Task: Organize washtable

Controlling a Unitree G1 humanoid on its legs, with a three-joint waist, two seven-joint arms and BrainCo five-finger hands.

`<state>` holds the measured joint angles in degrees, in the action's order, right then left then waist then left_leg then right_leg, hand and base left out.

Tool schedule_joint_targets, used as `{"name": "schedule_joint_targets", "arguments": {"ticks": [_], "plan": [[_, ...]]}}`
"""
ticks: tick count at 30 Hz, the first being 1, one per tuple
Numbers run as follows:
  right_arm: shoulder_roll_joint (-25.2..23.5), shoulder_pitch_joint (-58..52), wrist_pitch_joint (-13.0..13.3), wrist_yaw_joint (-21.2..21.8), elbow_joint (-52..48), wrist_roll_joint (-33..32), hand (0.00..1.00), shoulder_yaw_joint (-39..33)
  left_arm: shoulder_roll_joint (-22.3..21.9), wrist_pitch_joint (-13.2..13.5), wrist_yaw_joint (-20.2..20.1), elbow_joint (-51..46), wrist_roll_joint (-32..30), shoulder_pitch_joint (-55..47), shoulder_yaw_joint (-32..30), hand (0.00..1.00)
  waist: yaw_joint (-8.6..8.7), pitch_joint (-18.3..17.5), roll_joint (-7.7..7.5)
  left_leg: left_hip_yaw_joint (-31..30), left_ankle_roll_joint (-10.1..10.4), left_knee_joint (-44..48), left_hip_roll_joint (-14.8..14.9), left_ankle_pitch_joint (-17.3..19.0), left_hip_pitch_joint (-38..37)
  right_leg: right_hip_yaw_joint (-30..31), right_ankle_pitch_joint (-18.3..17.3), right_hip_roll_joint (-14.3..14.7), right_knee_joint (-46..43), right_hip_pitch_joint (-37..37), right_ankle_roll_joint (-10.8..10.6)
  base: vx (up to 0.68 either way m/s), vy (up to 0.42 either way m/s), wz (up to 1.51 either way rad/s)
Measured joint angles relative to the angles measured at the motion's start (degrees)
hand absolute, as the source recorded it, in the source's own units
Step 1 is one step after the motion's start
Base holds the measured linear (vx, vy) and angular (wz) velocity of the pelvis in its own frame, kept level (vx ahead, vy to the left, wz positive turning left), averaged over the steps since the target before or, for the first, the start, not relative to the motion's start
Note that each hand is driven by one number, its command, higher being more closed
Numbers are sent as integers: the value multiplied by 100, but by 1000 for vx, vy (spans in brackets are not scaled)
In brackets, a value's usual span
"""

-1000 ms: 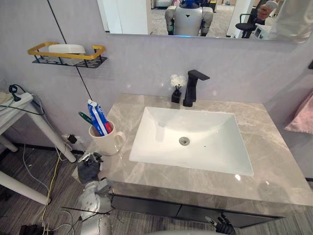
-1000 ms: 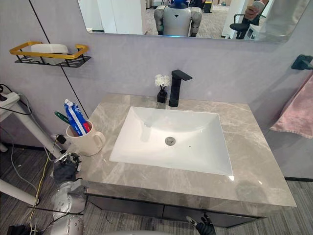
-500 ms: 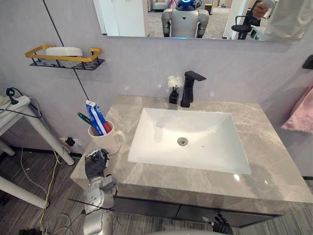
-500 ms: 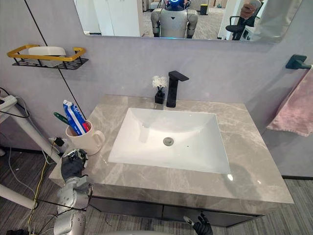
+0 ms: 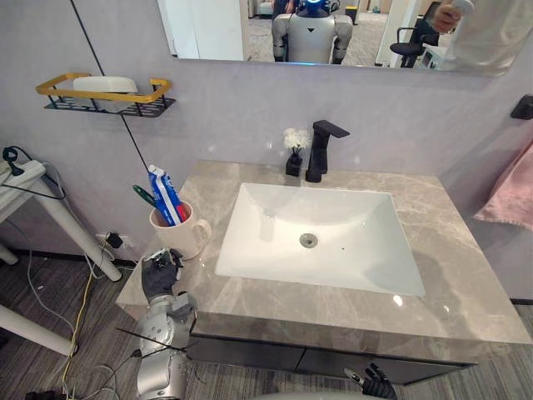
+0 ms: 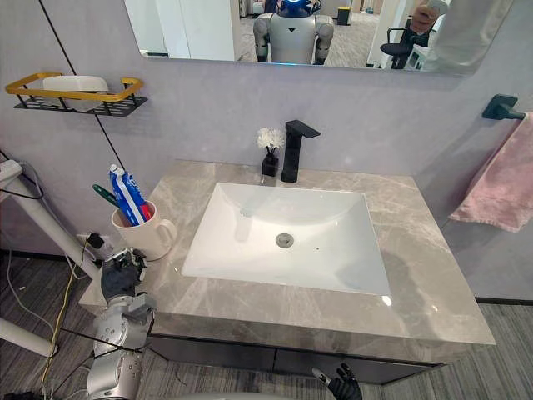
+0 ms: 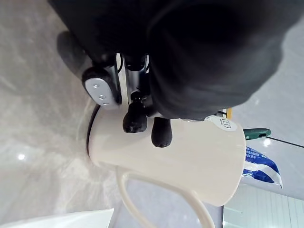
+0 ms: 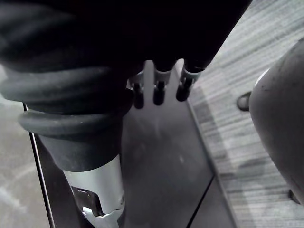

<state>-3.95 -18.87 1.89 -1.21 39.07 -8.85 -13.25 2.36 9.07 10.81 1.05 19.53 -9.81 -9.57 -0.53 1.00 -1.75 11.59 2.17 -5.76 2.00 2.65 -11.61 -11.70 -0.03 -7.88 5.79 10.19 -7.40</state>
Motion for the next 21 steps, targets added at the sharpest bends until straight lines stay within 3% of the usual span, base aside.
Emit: {"name": "schedule_joint_targets", "arguments": {"ticks": [21], "plan": [[18,60,-27,-1,0,1,0,-55,143,-21,70,317,0,513,-4,100,156,-14,-39,226,0,10,-4,4,123,246,78,7,7,-259,0,-26,-26,-6]]}}
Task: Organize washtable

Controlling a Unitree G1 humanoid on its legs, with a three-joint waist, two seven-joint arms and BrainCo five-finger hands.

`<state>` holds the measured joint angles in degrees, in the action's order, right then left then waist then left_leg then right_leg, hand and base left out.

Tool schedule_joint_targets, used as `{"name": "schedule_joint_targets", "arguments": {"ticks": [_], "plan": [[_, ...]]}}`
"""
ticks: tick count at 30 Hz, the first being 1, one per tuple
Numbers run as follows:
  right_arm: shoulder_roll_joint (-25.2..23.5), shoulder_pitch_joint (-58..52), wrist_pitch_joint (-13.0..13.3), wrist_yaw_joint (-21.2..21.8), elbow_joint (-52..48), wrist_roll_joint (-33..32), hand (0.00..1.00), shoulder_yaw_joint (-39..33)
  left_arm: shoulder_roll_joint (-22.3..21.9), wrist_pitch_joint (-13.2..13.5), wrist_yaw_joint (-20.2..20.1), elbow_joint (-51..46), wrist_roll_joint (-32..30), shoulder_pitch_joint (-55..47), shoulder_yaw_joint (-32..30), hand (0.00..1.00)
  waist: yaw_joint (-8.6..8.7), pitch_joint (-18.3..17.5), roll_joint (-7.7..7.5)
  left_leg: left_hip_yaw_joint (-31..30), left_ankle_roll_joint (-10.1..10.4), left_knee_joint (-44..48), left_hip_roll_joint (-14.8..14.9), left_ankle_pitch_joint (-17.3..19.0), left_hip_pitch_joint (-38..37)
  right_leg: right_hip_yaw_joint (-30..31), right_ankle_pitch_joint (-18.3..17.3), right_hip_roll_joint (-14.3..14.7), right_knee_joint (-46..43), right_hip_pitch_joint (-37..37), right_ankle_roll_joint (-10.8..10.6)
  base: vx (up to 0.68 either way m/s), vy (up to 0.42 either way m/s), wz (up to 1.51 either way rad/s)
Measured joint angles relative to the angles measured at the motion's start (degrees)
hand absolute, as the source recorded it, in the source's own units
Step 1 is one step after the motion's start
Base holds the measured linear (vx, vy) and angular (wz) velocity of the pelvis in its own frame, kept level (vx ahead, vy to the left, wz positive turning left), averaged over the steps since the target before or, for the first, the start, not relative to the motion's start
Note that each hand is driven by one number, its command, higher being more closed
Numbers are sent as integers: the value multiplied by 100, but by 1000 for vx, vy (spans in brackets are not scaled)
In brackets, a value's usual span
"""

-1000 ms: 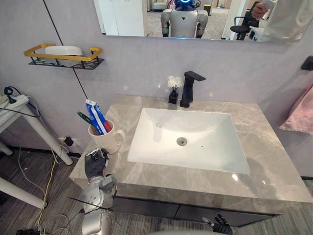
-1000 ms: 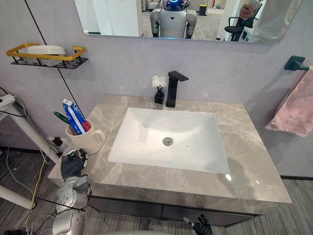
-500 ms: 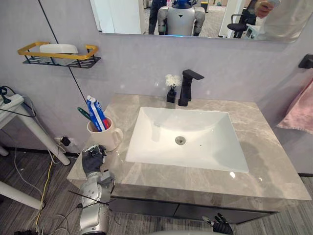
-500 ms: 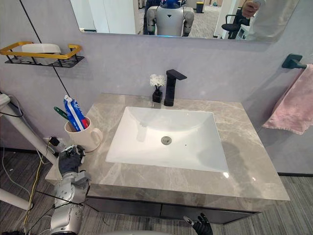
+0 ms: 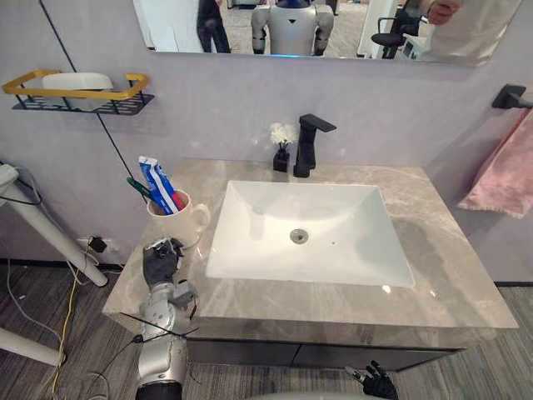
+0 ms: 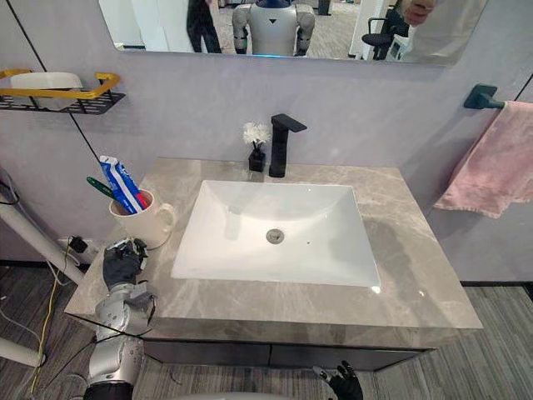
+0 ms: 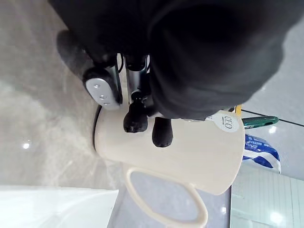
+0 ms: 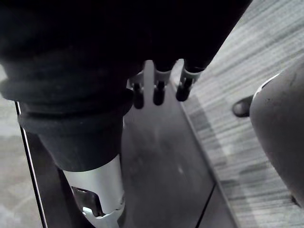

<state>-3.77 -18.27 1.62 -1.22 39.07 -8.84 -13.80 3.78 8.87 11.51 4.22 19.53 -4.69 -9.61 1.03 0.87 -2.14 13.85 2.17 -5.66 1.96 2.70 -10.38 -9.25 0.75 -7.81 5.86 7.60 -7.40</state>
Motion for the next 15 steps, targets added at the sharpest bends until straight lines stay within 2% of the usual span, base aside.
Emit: {"name": "schedule_joint_targets", "arguments": {"ticks": [7,15], "plan": [[0,-2,0,-1,0,2,0,-37,19,-33,99,92,2,129,-3,100,116,3,3,33,1,-12,4,2,0,20,2,3,1,-13,1,-27,-30,-1],[-4,-16,-5,-4,-1,41,0,-105,53,-32,129,91,5,181,-7,100,119,5,13,123,3,-11,11,6,41,118,36,14,1,-100,9,-25,-32,-6]]}}
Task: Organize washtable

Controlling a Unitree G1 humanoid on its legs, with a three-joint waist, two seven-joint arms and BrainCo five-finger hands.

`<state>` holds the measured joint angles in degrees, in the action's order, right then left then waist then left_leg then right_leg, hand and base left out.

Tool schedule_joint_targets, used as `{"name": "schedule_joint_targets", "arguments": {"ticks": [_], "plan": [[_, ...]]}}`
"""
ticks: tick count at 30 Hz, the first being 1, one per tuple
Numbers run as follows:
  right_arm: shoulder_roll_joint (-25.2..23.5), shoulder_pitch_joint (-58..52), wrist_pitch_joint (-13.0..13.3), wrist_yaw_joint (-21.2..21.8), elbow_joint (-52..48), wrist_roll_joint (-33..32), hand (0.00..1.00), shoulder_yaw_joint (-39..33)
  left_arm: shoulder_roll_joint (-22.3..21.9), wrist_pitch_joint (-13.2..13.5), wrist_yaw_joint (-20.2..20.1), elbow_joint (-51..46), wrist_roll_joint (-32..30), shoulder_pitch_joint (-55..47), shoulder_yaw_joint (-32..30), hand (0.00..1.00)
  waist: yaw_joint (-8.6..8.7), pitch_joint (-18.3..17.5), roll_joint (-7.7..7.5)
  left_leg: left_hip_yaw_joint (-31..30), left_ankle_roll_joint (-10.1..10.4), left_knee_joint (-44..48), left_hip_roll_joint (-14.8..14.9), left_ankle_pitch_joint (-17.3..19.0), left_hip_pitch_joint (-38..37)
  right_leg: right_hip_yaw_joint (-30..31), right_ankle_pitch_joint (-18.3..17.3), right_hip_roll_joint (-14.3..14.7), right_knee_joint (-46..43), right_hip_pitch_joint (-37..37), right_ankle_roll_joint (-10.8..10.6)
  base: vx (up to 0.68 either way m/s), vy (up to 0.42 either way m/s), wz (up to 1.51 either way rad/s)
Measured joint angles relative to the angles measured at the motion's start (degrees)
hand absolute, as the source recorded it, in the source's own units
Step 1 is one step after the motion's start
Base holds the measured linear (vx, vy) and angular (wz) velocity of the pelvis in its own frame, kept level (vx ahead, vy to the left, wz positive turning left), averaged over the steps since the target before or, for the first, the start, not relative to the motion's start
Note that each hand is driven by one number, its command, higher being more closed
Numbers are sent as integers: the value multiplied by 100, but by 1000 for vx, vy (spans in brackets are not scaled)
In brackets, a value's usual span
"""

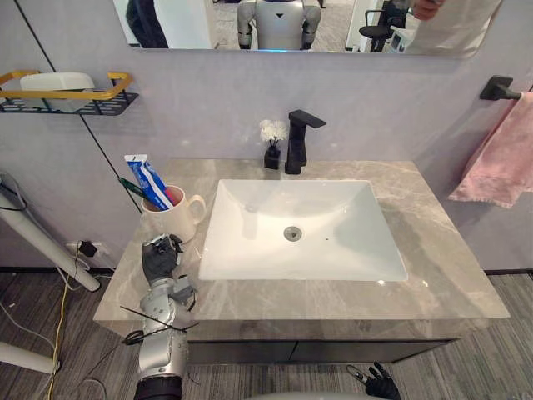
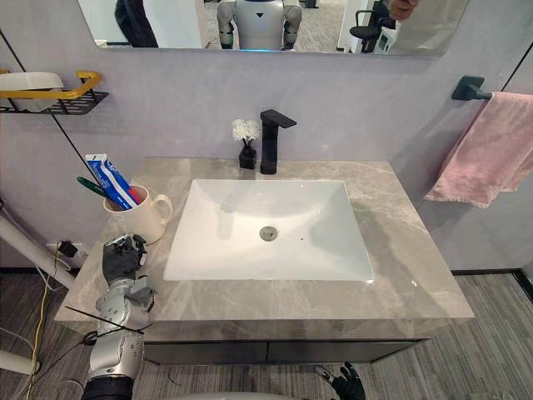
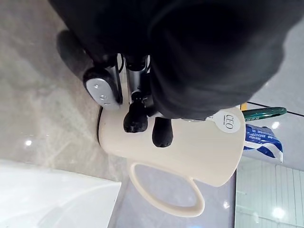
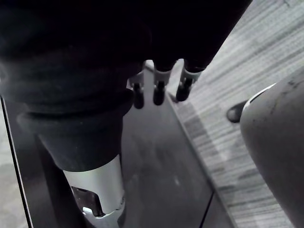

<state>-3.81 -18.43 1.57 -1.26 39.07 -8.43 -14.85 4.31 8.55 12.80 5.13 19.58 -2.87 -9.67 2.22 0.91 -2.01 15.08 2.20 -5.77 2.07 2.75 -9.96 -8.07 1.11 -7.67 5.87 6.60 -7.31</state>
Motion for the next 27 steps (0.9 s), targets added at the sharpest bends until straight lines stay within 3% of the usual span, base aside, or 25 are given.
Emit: {"name": "schedule_joint_targets", "arguments": {"ticks": [27], "plan": [[-14,-113,-2,-8,-234,6,0,11,235,-89,162,365,2,446,-427,100,2,26,26,290,32,-5,86,19,25,242,59,96,-11,-169,37,-28,-35,-5]]}}
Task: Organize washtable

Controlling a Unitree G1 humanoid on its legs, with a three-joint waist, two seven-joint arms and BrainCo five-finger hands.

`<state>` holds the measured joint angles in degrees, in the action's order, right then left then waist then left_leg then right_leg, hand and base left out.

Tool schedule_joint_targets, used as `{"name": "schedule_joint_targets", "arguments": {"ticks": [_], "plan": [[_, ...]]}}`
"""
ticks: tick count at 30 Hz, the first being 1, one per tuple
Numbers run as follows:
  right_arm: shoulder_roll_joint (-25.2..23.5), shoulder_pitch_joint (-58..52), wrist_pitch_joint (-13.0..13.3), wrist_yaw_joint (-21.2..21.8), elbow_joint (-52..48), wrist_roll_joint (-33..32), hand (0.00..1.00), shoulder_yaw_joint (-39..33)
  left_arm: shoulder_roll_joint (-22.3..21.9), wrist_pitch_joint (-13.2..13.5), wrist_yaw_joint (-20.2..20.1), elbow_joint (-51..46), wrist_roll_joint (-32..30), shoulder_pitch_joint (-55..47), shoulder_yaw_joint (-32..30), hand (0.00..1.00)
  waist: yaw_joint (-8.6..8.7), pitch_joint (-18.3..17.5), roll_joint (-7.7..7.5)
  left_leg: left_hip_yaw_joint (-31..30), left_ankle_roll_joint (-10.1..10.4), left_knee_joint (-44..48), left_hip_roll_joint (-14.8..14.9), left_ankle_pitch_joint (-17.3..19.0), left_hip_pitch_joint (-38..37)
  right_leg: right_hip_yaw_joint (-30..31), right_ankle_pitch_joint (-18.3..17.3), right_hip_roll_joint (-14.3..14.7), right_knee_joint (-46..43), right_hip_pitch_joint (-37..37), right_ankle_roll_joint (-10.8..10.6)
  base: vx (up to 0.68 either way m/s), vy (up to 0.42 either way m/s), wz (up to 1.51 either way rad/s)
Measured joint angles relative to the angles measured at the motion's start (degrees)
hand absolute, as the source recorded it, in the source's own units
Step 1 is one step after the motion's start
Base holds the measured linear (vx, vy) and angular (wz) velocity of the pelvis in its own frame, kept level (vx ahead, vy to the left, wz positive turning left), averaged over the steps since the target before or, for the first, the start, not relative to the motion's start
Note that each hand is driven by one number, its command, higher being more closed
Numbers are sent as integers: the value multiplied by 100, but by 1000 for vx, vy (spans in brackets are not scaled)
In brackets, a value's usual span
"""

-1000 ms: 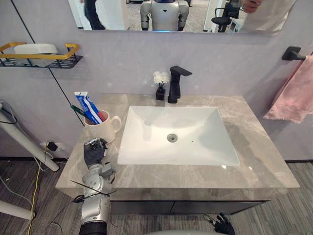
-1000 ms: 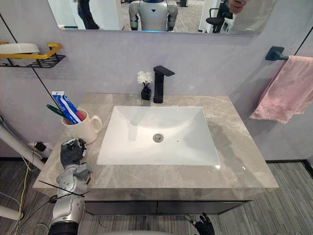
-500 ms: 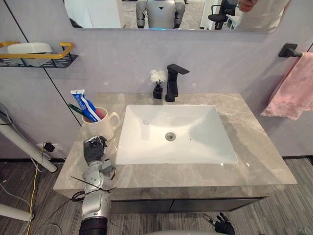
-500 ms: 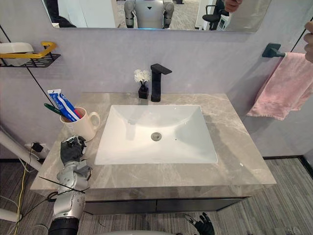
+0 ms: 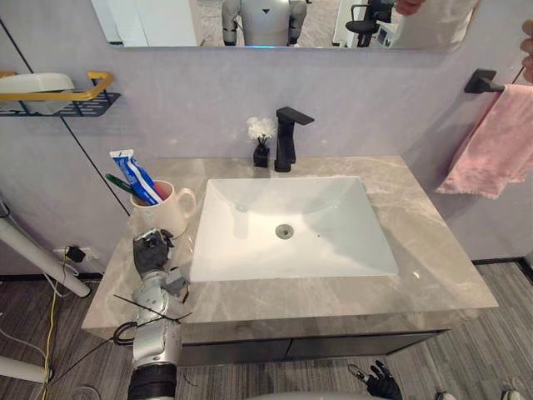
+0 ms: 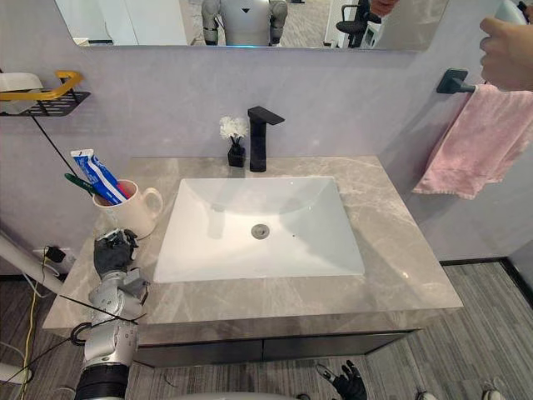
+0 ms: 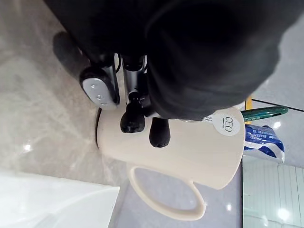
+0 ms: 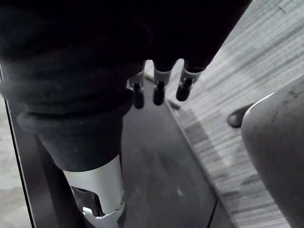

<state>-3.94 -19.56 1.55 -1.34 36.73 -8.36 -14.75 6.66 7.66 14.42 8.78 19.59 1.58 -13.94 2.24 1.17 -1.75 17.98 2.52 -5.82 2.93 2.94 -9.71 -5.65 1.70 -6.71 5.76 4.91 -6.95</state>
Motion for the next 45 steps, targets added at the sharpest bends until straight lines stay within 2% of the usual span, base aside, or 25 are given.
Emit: {"name": "schedule_joint_targets", "arguments": {"ticks": [16,34,45], "plan": [[4,0,-9,4,0,4,0,-19,483,-56,47,309,15,384,-202,100,2,35,50,231,68,3,33,49,15,236,13,55,-11,-144,18,-23,-39,-8],[197,59,-41,2,1,10,0,-122,796,-66,-44,870,130,996,-263,100,8,114,98,369,69,39,16,49,310,395,94,64,-13,-524,41,-31,-44,-5],[210,68,-38,-4,1,12,0,-130,1021,-30,-26,1149,237,1355,-447,100,80,244,118,472,69,42,2,50,384,460,127,83,-15,-622,79,-35,-56,-5]]}}
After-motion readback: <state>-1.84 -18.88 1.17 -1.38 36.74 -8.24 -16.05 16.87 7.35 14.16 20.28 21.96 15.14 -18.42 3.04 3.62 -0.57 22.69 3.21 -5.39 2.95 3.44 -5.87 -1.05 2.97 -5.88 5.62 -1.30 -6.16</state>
